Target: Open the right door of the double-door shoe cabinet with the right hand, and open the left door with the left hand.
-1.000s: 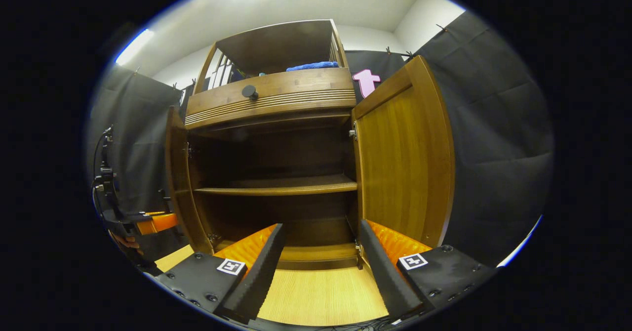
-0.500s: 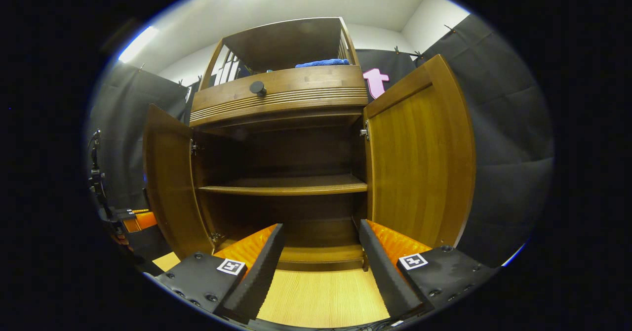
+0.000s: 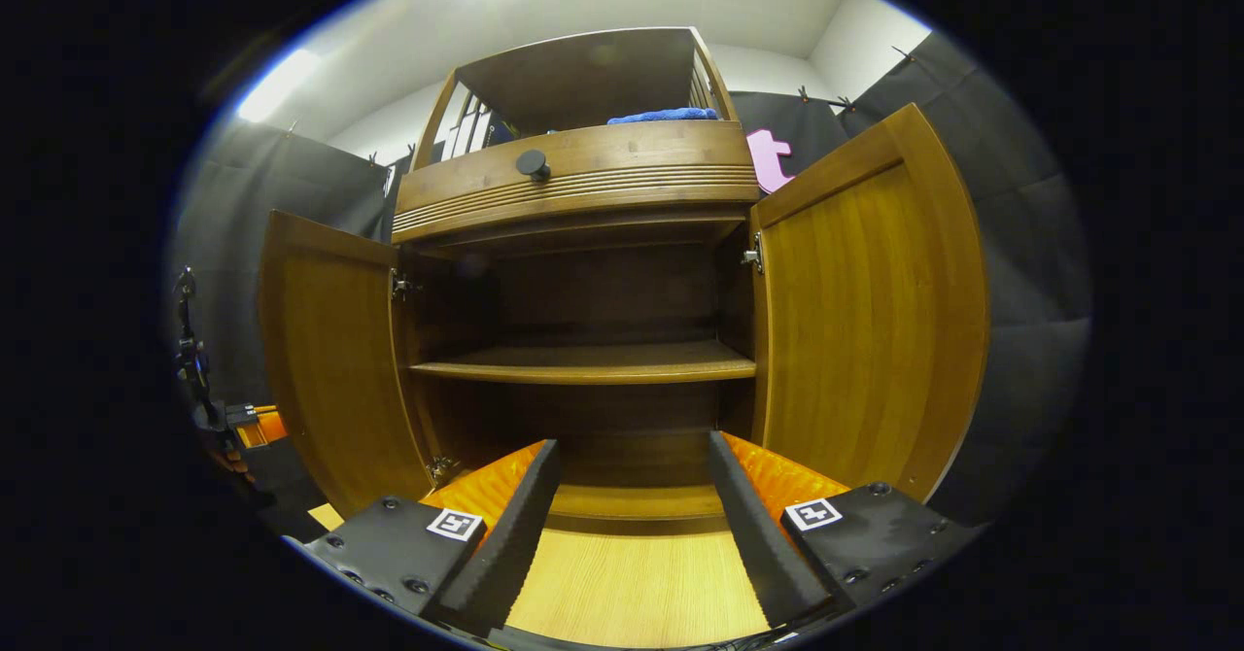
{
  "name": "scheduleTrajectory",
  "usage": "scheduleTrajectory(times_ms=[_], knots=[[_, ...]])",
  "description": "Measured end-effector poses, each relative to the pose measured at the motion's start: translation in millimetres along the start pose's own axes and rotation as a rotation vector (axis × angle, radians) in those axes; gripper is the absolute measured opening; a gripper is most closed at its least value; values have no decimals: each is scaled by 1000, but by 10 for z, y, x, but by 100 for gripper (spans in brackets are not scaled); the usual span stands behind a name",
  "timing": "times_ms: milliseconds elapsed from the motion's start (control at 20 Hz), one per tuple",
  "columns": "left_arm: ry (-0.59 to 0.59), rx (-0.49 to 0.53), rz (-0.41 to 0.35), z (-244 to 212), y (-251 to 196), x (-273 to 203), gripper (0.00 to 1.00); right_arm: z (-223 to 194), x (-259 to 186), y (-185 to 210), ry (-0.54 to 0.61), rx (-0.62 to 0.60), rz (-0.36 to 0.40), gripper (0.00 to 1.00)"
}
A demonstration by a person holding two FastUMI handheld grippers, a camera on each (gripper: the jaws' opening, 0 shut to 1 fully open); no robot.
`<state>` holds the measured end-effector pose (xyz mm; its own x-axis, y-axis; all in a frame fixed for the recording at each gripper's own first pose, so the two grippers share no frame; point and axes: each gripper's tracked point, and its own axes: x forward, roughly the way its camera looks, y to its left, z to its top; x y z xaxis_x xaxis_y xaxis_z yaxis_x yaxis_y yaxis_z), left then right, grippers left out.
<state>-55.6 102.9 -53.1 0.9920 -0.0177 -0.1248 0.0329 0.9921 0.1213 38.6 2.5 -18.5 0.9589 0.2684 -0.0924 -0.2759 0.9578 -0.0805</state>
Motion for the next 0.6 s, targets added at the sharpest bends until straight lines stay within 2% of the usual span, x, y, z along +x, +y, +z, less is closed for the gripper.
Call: scheduleTrajectory(times_ms=[50,150,300,350,450,500,550,600], knots=[[-3,0,1,-2,67,-6,11,-7,4,18,1,1,6,98],[-17,-29,19,14,236,15,11,-17,20,42,4,2,12,98],[-25,-67,-23,-12,189,66,11,-38,57,92,11,4,21,98],[-23,-57,-34,-33,190,49,7,-44,54,95,13,4,23,98],[24,-21,-56,-151,191,-2,17,-52,68,105,15,5,30,98],[51,-3,-63,-220,185,-65,18,-58,71,115,17,7,34,98],[66,11,-66,-262,174,-154,10,-72,84,114,20,10,38,98],[78,16,-69,-256,164,-257,13,-89,93,124,24,13,43,98]])
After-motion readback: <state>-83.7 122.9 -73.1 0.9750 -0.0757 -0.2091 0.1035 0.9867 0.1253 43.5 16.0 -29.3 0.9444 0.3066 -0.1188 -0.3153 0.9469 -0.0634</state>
